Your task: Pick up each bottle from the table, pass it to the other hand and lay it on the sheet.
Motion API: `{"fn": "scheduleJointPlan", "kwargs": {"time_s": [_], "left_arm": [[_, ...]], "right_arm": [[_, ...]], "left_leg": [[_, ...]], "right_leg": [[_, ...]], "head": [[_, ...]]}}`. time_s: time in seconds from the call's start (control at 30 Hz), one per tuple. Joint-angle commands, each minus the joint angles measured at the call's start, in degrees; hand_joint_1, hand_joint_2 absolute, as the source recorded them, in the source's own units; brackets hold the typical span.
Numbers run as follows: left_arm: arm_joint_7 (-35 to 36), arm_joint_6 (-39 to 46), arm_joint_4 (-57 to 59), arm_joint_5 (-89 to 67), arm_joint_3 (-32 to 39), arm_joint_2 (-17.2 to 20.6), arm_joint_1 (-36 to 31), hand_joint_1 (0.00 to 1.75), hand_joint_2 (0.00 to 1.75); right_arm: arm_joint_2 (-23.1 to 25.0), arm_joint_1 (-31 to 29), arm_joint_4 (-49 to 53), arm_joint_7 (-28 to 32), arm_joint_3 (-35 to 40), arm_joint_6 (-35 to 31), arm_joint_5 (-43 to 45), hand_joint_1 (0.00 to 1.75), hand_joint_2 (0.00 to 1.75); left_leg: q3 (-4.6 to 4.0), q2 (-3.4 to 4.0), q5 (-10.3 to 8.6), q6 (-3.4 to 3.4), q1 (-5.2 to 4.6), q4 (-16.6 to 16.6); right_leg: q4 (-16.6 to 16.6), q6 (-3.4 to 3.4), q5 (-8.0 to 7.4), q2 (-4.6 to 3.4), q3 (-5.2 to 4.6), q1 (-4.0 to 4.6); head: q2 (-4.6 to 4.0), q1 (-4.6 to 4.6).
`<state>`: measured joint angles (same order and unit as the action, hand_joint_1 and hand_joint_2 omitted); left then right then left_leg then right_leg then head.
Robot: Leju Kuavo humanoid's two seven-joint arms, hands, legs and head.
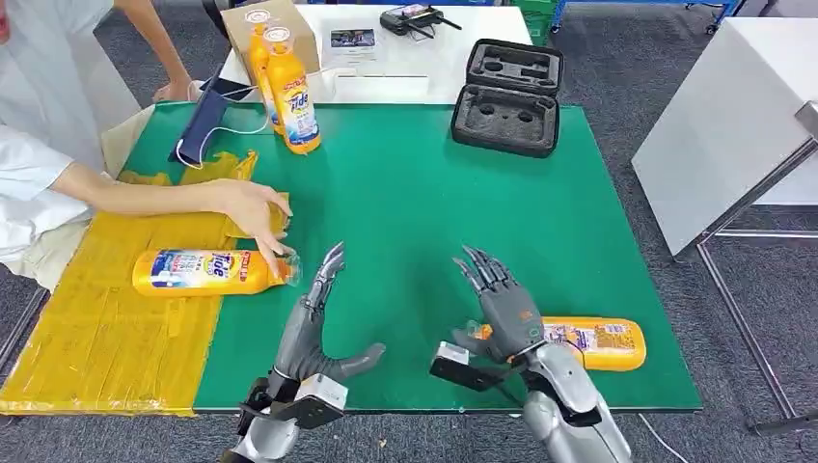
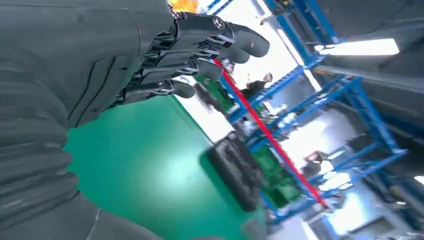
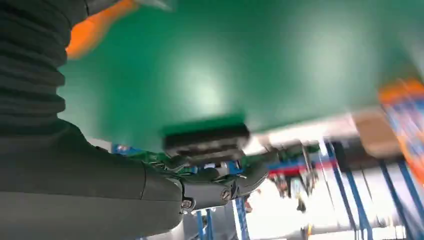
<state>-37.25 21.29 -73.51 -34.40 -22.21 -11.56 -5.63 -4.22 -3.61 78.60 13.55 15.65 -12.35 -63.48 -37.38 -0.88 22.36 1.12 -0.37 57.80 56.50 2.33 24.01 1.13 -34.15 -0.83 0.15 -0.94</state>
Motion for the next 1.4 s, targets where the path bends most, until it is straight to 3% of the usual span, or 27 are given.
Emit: {"fn": "scheduleJointPlan", "kwargs": {"time_s": [0.03,0.27,0.53,0.63,0.8,1.07,1.4], "left_arm": [[-0.8,-8.1,-2.2,8.0,-0.8,0.0,0.5,0.0,1.75],[-0.5,-9.1,1.0,8.3,-0.2,-0.2,-0.7,0.0,1.75],[-0.4,-9.4,1.5,8.4,0.0,-0.6,-0.9,0.0,1.75],[-0.4,-9.5,1.5,8.4,0.1,-0.5,-0.7,0.0,1.75],[-0.3,-9.9,2.3,8.4,0.4,-0.5,-0.5,0.0,1.75],[-0.5,-10.2,3.8,8.6,0.9,-0.8,-1.0,0.0,1.75],[-1.0,-10.5,5.1,9.2,0.9,-0.9,-1.7,0.0,1.75]], "right_arm": [[-12.5,3.8,-6.0,1.3,-3.2,2.3,-2.4,0.0,1.75],[-12.7,7.6,0.1,3.0,-4.5,2.8,-0.1,0.0,1.75],[-12.3,7.6,1.6,3.0,-4.1,2.6,0.0,0.0,1.75],[-13.0,8.2,3.1,1.3,-4.6,2.4,-0.8,0.0,1.75],[-13.1,5.6,-3.4,-5.2,-7.5,1.9,-7.9,0.0,1.75],[-12.6,2.5,-11.7,-9.9,-10.1,2.3,-12.7,0.0,1.75],[-12.1,0.3,-18.9,-10.6,-12.5,2.7,-14.2,0.0,1.75]], "left_leg": [[0.31,-0.13,0.14,-0.02,0.04,0.0],[0.14,-0.02,0.13,0.05,-0.03,0.0],[0.68,0.14,0.39,-0.05,0.06,0.0],[0.27,0.01,0.18,0.04,-0.01,0.0],[0.42,0.08,0.24,0.01,0.0,0.0],[0.33,0.06,0.16,0.05,0.0,-0.1],[0.49,-0.02,0.12,0.1,-0.01,0.0]], "right_leg": [[-0.2,-0.05,0.13,0.11,0.42,0.05],[-0.1,0.05,0.12,0.03,0.18,-0.03],[-0.2,0.0,0.36,-0.14,0.75,0.06],[-0.1,0.09,0.21,0.01,0.31,-0.02],[-0.1,0.06,0.23,-0.07,0.47,-0.02],[-0.2,0.09,0.14,-0.04,0.38,-0.03],[-0.2,0.13,0.12,0.04,0.5,-0.06]], "head": [[0.0,-0.02],[0.0,-0.02],[0.0,-0.04],[0.0,0.0],[0.0,-0.02],[0.0,-0.02],[0.0,-0.04]]}}
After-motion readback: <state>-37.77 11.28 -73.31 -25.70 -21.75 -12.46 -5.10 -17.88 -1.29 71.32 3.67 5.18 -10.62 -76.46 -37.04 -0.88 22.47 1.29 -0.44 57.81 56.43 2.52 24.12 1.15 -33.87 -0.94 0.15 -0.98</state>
